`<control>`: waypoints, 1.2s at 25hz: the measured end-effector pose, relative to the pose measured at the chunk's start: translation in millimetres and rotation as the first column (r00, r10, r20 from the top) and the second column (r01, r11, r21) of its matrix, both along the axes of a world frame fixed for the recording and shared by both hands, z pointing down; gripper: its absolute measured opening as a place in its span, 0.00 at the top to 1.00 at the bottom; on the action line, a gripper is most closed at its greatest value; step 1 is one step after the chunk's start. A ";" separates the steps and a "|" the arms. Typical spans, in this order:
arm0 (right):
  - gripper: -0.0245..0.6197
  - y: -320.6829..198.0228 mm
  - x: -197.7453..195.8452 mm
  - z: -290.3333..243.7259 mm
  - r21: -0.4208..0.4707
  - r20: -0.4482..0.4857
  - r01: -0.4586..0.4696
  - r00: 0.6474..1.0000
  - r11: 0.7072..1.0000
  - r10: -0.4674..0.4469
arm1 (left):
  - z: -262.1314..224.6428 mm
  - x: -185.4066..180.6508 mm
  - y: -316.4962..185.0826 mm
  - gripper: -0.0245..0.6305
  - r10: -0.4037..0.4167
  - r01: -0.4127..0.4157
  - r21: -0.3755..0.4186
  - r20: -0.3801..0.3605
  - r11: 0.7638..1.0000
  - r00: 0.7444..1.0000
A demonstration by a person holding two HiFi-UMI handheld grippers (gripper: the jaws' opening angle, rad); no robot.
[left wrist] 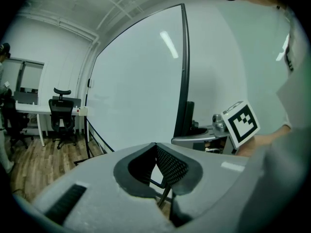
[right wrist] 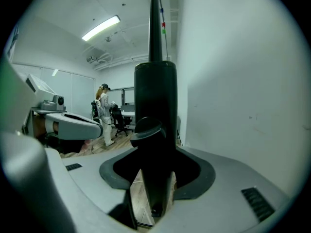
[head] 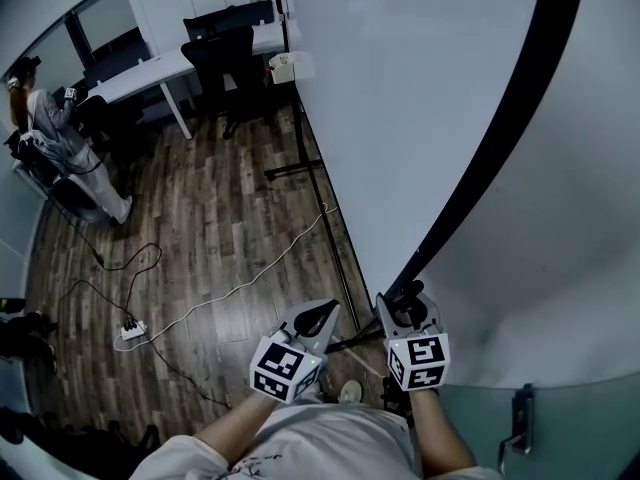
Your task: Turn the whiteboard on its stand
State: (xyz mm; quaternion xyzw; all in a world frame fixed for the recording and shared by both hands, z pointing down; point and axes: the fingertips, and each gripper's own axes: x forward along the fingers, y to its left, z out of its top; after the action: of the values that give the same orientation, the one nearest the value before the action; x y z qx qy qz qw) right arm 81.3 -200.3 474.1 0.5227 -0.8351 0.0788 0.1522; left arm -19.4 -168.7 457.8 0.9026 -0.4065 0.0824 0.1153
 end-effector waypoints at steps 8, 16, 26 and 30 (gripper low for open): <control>0.67 11.8 2.9 -1.4 -0.003 -0.004 0.000 1.000 1.000 0.000 | -1.0 10.4 13.6 0.95 0.023 -0.023 -0.002 0.003 1.000 1.000; 0.67 13.5 0.4 -7.4 -0.006 -0.006 -0.005 1.000 1.000 0.005 | -9.1 6.0 17.9 0.95 0.012 -0.012 0.000 -0.008 1.000 1.000; 0.67 24.3 2.4 -9.3 -0.004 -0.026 -0.014 1.000 1.000 0.014 | -10.6 6.5 24.0 0.95 0.013 -0.013 -0.005 -0.024 1.000 1.000; 0.67 32.4 4.0 -14.9 -0.010 -0.005 -0.032 0.999 0.999 0.032 | -13.8 9.0 23.4 0.95 0.022 -0.023 -0.010 -0.030 1.000 0.999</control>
State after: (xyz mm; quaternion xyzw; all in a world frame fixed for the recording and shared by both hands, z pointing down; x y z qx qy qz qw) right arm 85.2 -167.8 459.3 0.5353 -0.8260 0.0842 0.1553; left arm -10.4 -145.3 444.0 0.9076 -0.3941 0.0722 0.1251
